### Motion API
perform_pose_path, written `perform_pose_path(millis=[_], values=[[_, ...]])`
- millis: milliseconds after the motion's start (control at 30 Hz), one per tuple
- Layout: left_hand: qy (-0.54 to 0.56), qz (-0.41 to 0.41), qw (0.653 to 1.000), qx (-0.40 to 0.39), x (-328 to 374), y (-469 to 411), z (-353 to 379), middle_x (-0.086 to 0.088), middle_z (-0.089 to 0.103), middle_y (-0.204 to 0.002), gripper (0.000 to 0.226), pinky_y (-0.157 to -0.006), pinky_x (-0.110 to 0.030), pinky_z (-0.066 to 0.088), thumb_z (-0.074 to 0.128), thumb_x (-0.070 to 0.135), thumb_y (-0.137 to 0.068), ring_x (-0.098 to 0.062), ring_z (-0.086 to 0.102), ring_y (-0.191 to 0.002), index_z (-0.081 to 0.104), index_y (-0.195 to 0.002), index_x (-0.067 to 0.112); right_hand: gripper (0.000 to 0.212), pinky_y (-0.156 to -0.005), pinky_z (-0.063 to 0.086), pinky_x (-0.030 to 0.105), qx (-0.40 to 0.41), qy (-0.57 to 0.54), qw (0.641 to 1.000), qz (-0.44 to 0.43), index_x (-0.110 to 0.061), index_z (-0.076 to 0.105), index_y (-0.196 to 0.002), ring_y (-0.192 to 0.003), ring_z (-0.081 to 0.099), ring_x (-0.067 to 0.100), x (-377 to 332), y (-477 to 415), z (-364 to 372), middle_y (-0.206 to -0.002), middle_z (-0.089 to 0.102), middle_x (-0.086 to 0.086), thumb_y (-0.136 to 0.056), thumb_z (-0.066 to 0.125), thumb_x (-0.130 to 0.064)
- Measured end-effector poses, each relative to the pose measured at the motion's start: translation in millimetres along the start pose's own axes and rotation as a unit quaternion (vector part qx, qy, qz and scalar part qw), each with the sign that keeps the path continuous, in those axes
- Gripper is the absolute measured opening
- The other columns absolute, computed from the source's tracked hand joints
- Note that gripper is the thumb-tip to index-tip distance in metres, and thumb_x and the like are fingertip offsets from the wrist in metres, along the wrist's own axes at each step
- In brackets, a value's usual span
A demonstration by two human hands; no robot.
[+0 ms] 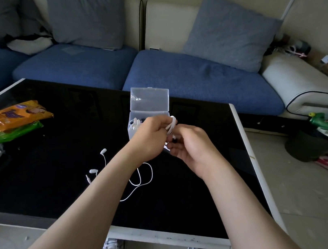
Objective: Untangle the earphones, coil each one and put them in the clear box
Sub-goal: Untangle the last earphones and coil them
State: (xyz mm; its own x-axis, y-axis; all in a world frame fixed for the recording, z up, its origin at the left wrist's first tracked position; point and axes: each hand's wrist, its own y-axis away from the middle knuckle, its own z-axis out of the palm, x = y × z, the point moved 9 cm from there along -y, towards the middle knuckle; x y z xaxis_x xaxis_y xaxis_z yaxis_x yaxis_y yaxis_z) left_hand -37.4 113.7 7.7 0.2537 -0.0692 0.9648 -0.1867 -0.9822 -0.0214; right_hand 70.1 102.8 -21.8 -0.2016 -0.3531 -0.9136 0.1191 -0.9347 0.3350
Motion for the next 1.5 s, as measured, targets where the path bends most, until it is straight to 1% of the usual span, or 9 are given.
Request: perform_pose_path(millis=[233, 333, 433, 533, 700, 867, 1033, 1200, 1500], values=[[-0.14, 0.032, 0.989, -0.028, -1, 1, -2, 0.001, 0.079, -0.1, 0.041, -0.091, -0.044, 0.061, 0.061, -0.013, -0.081, -0.013, 0.076, -0.097, 0.072, -0.111, 0.012, 0.035, -0.066, 0.055, 0.024, 0.035, 0.301, 0.941, -0.151, -0.024, 0.044, -0.126, -0.068, 0.072, 0.011, -13, 2, -9, -0.091, 0.075, 0.003, -0.101, 0.065, -0.015], [-0.187, 0.027, 0.982, -0.026, -12, 1, -7, -0.003, 0.077, -0.089, 0.016, -0.085, -0.044, 0.061, 0.07, 0.0, -0.087, -0.016, 0.074, -0.086, 0.072, -0.097, 0.013, 0.034, -0.061, 0.044, 0.014, 0.04, 0.436, 0.861, -0.259, -0.025, 0.045, -0.129, -0.07, 0.067, 0.009, -23, 9, -4, -0.077, 0.071, -0.001, -0.103, 0.067, -0.025], [-0.122, -0.019, 0.992, -0.024, -23, 3, -11, -0.022, 0.072, -0.087, 0.007, -0.077, -0.04, 0.056, 0.073, 0.002, -0.089, -0.019, 0.065, -0.076, 0.071, -0.086, 0.009, 0.034, -0.061, 0.044, 0.015, 0.053, 0.412, 0.857, -0.303, -0.02, 0.054, -0.122, -0.066, 0.065, 0.01, -31, 12, -2, -0.069, 0.07, -0.001, -0.098, 0.075, -0.032], [0.048, -0.096, 0.994, -0.018, -30, 7, -11, -0.013, 0.076, -0.092, 0.012, -0.077, -0.029, 0.06, 0.073, 0.004, -0.094, -0.014, 0.07, -0.086, 0.075, -0.105, 0.008, 0.011, -0.066, 0.051, 0.024, 0.094, 0.324, 0.898, -0.282, -0.023, 0.065, -0.108, -0.063, 0.066, 0.007, -35, 7, -16, -0.071, 0.072, -0.003, -0.106, 0.062, -0.033], [0.198, -0.196, 0.96, 0.026, -41, 7, -18, 0.001, 0.067, -0.083, 0.027, -0.081, -0.034, 0.042, 0.056, -0.009, -0.091, -0.014, 0.063, -0.083, 0.067, -0.098, 0.014, 0.034, -0.09, 0.06, 0.038, 0.201, 0.351, 0.902, -0.149, -0.031, 0.074, -0.097, -0.093, 0.075, 0.017, -4, -17, -62, -0.099, 0.079, 0.0, -0.101, 0.049, -0.009], [0.301, -0.269, 0.908, 0.107, -58, 12, -28, -0.002, 0.059, -0.081, 0.037, -0.068, -0.033, 0.035, 0.035, -0.013, -0.074, -0.015, 0.058, -0.069, 0.058, -0.089, 0.012, 0.037, -0.088, 0.048, 0.027, 0.138, 0.504, 0.846, -0.108, -0.016, 0.068, -0.131, -0.111, 0.067, 0.022, 37, -40, -52, -0.126, 0.071, 0.005, -0.103, 0.047, -0.004], [0.341, -0.316, 0.87, 0.165, -66, 18, -34, -0.001, 0.055, -0.066, 0.036, -0.066, -0.032, 0.032, 0.025, -0.005, -0.076, -0.014, 0.045, -0.045, 0.054, -0.092, 0.011, 0.057, -0.107, 0.045, 0.048, 0.043, 0.633, 0.762, -0.132, -0.029, 0.048, -0.153, -0.135, 0.052, 0.025, 67, -64, -20, -0.151, 0.052, -0.005, -0.103, 0.047, -0.001], [0.304, -0.329, 0.885, 0.126, -61, 17, -35, 0.0, 0.052, -0.057, 0.021, -0.079, -0.039, 0.039, 0.035, 0.003, -0.078, -0.014, 0.043, -0.046, 0.053, -0.075, 0.013, 0.062, -0.105, 0.044, 0.042, 0.063, 0.705, 0.698, -0.107, -0.034, 0.044, -0.155, -0.124, 0.051, 0.027, 76, -73, -25, -0.145, 0.047, 0.003, -0.102, 0.057, -0.006], [0.274, -0.286, 0.905, 0.154, -71, -1, -44, 0.002, 0.042, -0.049, 0.031, -0.061, -0.031, 0.042, 0.053, 0.016, -0.099, -0.012, 0.035, -0.042, 0.051, -0.068, 0.015, 0.026, -0.081, 0.062, 0.032, 0.08, 0.644, 0.759, -0.052, -0.018, 0.073, -0.12, -0.095, 0.071, 0.021, 66, -79, -41, -0.118, 0.07, 0.007, -0.098, 0.062, -0.008]])
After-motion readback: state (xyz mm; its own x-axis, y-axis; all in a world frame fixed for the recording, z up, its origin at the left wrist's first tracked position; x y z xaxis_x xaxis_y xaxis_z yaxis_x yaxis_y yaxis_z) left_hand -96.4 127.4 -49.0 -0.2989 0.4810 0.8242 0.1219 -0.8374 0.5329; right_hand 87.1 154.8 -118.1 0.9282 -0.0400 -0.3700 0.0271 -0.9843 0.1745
